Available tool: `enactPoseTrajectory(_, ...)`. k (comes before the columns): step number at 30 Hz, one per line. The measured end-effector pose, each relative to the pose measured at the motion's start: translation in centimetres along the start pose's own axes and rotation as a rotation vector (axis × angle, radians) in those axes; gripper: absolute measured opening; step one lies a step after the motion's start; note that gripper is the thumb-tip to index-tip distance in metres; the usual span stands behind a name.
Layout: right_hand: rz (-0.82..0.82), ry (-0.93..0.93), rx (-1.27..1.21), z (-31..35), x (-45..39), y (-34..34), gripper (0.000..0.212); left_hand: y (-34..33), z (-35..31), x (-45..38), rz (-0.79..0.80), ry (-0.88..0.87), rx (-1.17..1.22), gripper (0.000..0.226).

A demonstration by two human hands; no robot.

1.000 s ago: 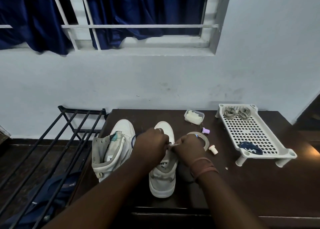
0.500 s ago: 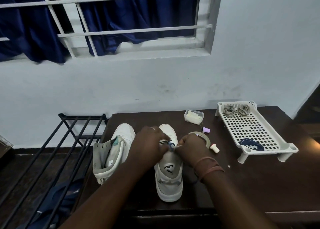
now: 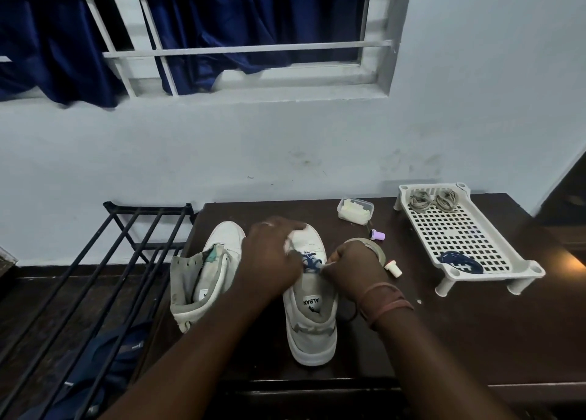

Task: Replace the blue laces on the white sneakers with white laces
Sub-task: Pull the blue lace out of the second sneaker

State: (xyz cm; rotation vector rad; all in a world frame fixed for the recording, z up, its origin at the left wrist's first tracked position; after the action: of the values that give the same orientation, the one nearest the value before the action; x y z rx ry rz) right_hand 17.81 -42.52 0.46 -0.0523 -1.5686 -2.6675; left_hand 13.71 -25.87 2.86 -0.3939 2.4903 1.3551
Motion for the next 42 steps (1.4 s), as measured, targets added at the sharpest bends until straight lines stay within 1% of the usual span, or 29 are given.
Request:
enactPoseTrajectory(2, 0.021, -0.012, 0.005, 0.0, 0.0, 0.0, 0.020, -1.6, -1.4, 0.8, 0.057, -0.163, -0.283, 0.032)
enactPoseTrajectory(3, 0.034, -0.013, 0.000, 0.0, 0.0, 0.0, 0.021, -2.1, -1.8, 0.9, 0.073, -0.206, -0.382, 0.025)
enactPoseTrajectory(5, 0.056, -0.018, -0.024, 0.0, 0.1, 0.0, 0.023, -2.6, -1.9, 0.9, 0.102, -0.223, -0.493, 0.023)
enactPoseTrajectory(6, 0.065, -0.015, -0.029, 0.0, 0.1, 0.0, 0.025, -2.7, -1.7, 0.6, 0.104, -0.202, -0.488, 0.023)
enactPoseTrajectory(8, 0.076, 0.002, -0.021, -0.1, 0.1, 0.1, 0.029, -2.1, -1.6, 0.0, 0.120, -0.087, -0.347, 0.017)
enactPoseTrajectory(10, 0.068, 0.017, -0.022, -0.1, 0.1, 0.1, 0.027, -1.7, -1.5, -0.2, 0.189, 0.026, -0.243, 0.016)
enactPoseTrajectory(12, 0.063, 0.033, -0.031, 0.0, 0.0, 0.1, 0.021, -2.0, -1.2, 0.1, 0.232, 0.036, -0.365, 0.025)
enactPoseTrajectory(13, 0.062, 0.044, -0.022, 0.1, 0.0, 0.1, 0.019, -2.3, -1.1, 0.2, 0.239, 0.038, -0.406, 0.025)
enactPoseTrajectory(15, 0.052, 0.050, -0.016, 0.1, 0.2, 0.2, 0.017, -2.7, -1.1, 0.5, 0.226, 0.047, -0.438, 0.020)
enactPoseTrajectory(18, 0.043, 0.033, -0.026, 0.1, 0.3, 0.1, 0.018, -3.5, -1.3, 0.5, 0.230, 0.028, -0.486, 0.028)
enactPoseTrajectory(19, 0.042, 0.022, -0.036, 0.0, 0.2, 0.1, 0.018, -3.3, -1.4, 0.3, 0.240, 0.053, -0.419, 0.029)
enactPoseTrajectory(20, 0.042, 0.013, -0.038, -0.1, 0.2, 0.1, 0.018, -2.8, -1.3, 0.2, 0.249, 0.120, -0.276, 0.028)
enactPoseTrajectory(22, 0.040, 0.017, -0.024, -0.1, 0.1, 0.1, 0.017, -1.2, -1.0, -0.3, 0.243, 0.326, 0.208, 0.021)
enactPoseTrajectory(24, 0.031, 0.022, -0.018, -0.1, 0.0, 0.1, 0.016, 0.3, -0.3, -0.8, 0.130, 0.491, 0.678, 0.010)
enactPoseTrajectory(25, 0.029, 0.022, -0.016, 0.0, 0.0, 0.2, 0.016, 0.7, -0.1, -1.0, 0.092, 0.548, 0.895, 0.010)
enactPoseTrajectory(28, 0.024, 0.020, -0.007, 0.0, 0.1, 0.1, 0.017, 1.3, -0.6, -1.3, 0.025, 0.555, 1.343, 0.019)
enactPoseTrajectory(29, 0.015, 0.022, -0.006, 0.1, 0.1, 0.1, 0.017, 1.4, -0.8, -1.3, -0.010, 0.556, 1.443, 0.021)
enactPoseTrajectory(30, 0.002, 0.024, -0.011, 0.0, 0.2, 0.0, 0.017, 1.3, -0.8, -1.2, -0.037, 0.566, 1.454, 0.023)
enactPoseTrajectory(31, -0.012, 0.028, -0.016, 0.1, 0.3, -0.1, 0.016, 1.1, -0.5, -1.1, -0.055, 0.550, 1.332, 0.022)
enactPoseTrajectory(32, -0.019, 0.027, -0.019, 0.1, 0.4, -0.2, 0.016, 0.9, -0.4, -1.0, -0.050, 0.493, 1.073, 0.021)
enactPoseTrajectory(33, -0.021, 0.025, -0.023, 0.1, 0.5, -0.3, 0.015, 0.7, -0.3, -1.0, -0.017, 0.385, 0.750, 0.019)
enactPoseTrajectory(34, -0.019, 0.022, -0.031, 0.1, 0.5, -0.4, 0.015, 0.2, -0.5, -1.0, 0.053, 0.242, 0.431, 0.013)
enactPoseTrajectory(35, -0.018, 0.019, -0.043, 0.0, 0.5, -0.5, 0.015, -0.5, -0.9, -0.8, 0.168, 0.121, 0.153, 0.006)
enactPoseTrajectory(36, -0.018, 0.015, -0.051, 0.0, 0.5, -0.6, 0.015, -1.3, -1.2, -0.4, 0.283, 0.038, -0.081, 0.009)
enactPoseTrajectory(37, -0.022, 0.016, -0.049, 0.0, 0.4, -0.6, 0.016, -1.8, -1.3, -0.2, 0.360, -0.005, -0.248, 0.016)
enactPoseTrajectory(38, -0.029, 0.020, -0.033, 0.1, 0.4, -0.6, 0.017, -2.1, -1.3, -0.2, 0.372, -0.025, -0.319, 0.019)
enactPoseTrajectory(39, -0.039, 0.027, -0.012, 0.1, 0.4, -0.4, 0.018, -1.9, -1.5, -0.2, 0.352, -0.037, -0.313, 0.017)
enactPoseTrajectory(40, -0.043, 0.035, 0.012, 0.2, 0.4, -0.4, 0.018, -1.6, -1.6, -0.4, 0.307, -0.028, -0.217, 0.011)
enactPoseTrajectory(42, -0.041, 0.047, 0.055, 0.3, 0.4, -0.1, 0.018, -0.6, -1.4, -0.5, 0.231, 0.075, 0.049, 0.005)
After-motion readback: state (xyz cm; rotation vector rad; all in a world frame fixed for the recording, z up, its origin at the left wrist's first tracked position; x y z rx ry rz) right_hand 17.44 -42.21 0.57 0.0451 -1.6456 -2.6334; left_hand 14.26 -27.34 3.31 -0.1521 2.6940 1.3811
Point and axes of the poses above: each hand's wrist, its own x-axis away from the middle knuckle, its own y-axis out of the back of the hand, z = x × y, the point moved 4 cm from there along -x, towards the middle knuckle, and after that the axes turned 2 degrees about -z, right-handed, at the moved point
